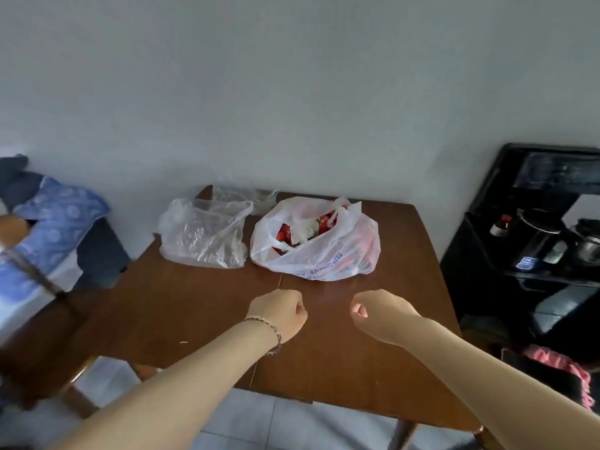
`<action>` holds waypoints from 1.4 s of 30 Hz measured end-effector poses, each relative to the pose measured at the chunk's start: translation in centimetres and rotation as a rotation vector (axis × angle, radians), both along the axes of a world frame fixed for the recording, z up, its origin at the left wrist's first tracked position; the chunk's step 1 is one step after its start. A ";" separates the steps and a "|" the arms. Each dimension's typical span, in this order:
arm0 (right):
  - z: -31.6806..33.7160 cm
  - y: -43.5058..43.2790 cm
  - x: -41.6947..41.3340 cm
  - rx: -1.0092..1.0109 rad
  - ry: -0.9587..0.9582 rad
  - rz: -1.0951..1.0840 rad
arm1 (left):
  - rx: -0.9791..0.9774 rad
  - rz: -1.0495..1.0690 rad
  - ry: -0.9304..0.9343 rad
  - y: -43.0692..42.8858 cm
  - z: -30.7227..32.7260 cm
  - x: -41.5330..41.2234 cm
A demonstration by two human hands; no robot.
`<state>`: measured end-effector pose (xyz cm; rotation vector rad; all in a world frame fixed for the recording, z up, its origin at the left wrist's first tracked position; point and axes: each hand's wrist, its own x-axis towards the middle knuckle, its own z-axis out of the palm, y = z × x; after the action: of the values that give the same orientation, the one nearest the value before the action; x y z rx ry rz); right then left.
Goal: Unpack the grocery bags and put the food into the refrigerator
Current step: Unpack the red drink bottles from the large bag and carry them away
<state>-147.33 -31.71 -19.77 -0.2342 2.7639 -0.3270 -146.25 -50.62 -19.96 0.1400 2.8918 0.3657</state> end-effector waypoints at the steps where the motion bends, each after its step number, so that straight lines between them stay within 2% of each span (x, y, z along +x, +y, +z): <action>1: -0.4 -0.6 -1.8 -0.005 -0.002 0.008 | 0.005 0.009 -0.005 -0.7 -0.4 -1.6; 6: -3.5 -3.2 -10.6 -0.005 0.009 -0.018 | -0.022 -0.068 0.062 -3.6 -3.3 -11.1; 10: -5.7 -4.7 -16.3 0.001 0.089 -0.066 | -0.237 -0.365 0.100 -5.0 -6.4 -19.0; 13: -6.9 -5.4 -20.2 0.213 0.140 -0.006 | -0.403 -0.572 0.037 -5.0 -8.2 -23.2; 16: -8.7 -5.4 -23.1 0.483 0.078 0.238 | -0.533 -0.808 -0.057 -4.6 -10.0 -26.0; 18: -10.1 -5.0 -24.3 0.560 0.007 0.368 | -0.588 -0.880 -0.103 -4.7 -11.1 -26.7; 20: -10.7 -4.0 -24.9 0.537 -0.056 0.354 | -0.630 -0.838 -0.122 -5.7 -12.4 -27.2; 23: -10.2 -1.1 -25.6 0.382 0.116 0.268 | -0.616 -0.653 -0.103 -7.4 -12.5 -28.2; 26: -10.0 1.6 -25.2 0.321 -0.011 0.122 | -0.545 -0.435 -0.058 -8.0 -11.3 -29.8; 30: -10.9 1.8 -24.6 0.206 -0.061 -0.045 | -0.495 -0.336 0.080 -6.6 -10.0 -30.7; 35: -10.4 2.9 -23.1 0.155 -0.243 -0.080 | -0.533 -0.317 -0.176 -5.9 -10.7 -28.5; 42: -8.8 4.9 -23.0 0.189 -0.454 -0.046 | -0.376 -0.322 -0.298 -3.9 -10.8 -24.7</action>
<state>-170.35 -26.79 -28.61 -0.0402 2.3329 -0.1099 -170.94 -54.55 -30.71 0.4367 2.5285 -0.1974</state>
